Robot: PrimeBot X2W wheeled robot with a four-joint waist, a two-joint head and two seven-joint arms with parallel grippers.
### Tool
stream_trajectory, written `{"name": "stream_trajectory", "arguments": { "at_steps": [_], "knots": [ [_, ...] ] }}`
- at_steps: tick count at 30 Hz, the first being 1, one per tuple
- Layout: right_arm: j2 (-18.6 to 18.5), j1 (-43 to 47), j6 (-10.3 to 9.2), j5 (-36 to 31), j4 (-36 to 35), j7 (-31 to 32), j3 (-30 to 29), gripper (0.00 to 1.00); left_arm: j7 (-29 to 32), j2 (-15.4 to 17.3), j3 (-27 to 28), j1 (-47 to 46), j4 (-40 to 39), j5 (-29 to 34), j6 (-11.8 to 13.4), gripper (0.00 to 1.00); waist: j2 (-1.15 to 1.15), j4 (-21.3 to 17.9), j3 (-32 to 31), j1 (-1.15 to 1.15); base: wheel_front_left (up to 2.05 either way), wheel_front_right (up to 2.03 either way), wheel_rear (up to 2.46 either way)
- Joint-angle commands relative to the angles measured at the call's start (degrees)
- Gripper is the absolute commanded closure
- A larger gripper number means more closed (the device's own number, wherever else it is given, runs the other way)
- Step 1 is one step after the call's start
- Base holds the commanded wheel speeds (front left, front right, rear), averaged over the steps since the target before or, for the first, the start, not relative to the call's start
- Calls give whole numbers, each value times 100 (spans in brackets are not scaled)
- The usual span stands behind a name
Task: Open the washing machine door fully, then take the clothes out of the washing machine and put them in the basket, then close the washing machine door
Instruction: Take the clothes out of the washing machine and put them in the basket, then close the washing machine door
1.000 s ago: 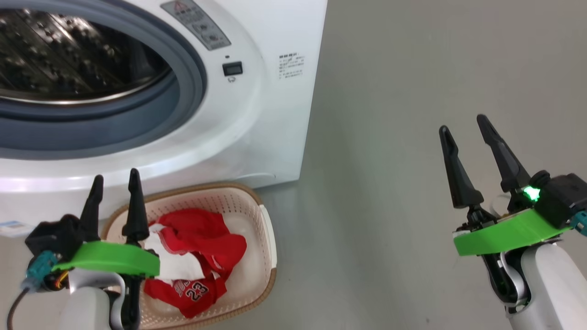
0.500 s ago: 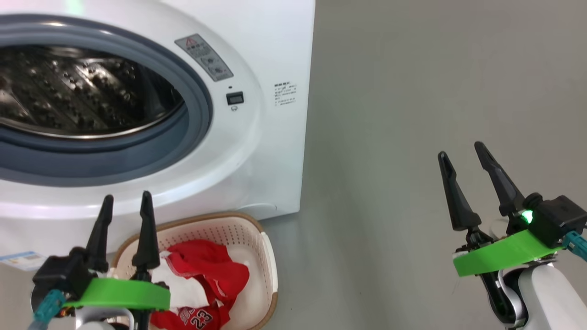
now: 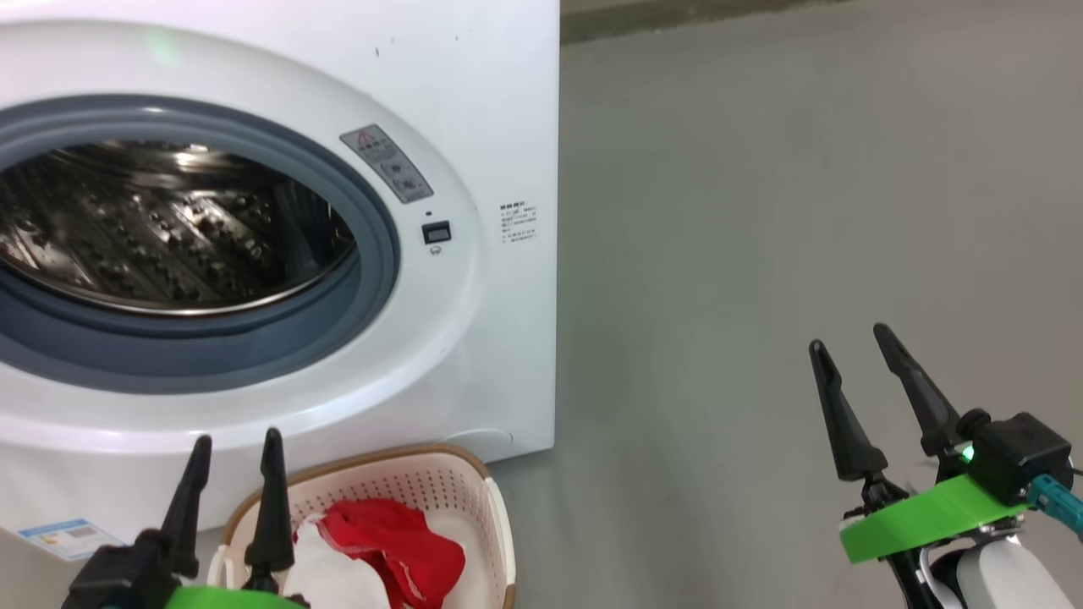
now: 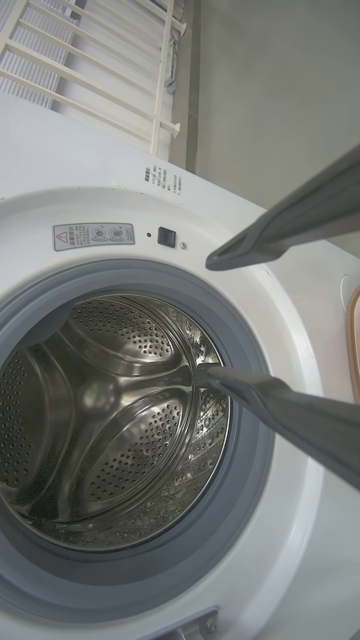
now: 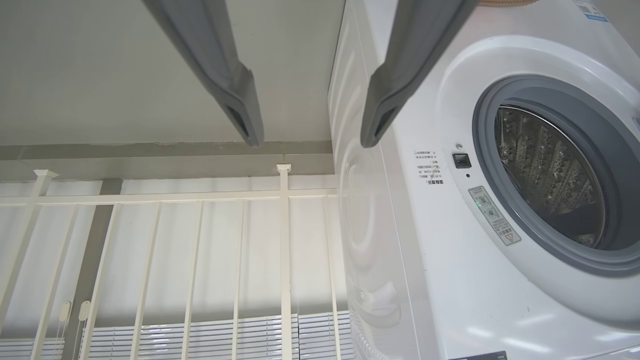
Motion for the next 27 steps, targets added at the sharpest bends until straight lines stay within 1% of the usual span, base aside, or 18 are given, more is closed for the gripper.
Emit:
{"name": "stream_trajectory", "arguments": {
  "at_steps": [1, 12, 23, 27],
  "knots": [
    [-46, 39, 37, -61, -120, -36, 82, 0, -70, 95, 220, 60, -162, 75, 30, 0, 0, -4, -203, 0, 0, 0, 0],
    [-74, 200, 37, -77, -148, -36, 72, 0, -70, 95, 312, 305, -101, 125, 48, 0, 0, 9, -372, 0, 0, 0, 0],
    [-61, 234, 37, -57, -144, -36, 24, 0, -70, 97, 338, 318, -69, 169, 43, 0, 0, 13, -401, 0, 0, 0, 0],
    [-63, 242, 37, -51, -135, -36, 31, 0, -70, 97, 358, 318, -45, 189, 79, 0, 0, 6, -420, 0, -33, 33, 0]
  ]
}}
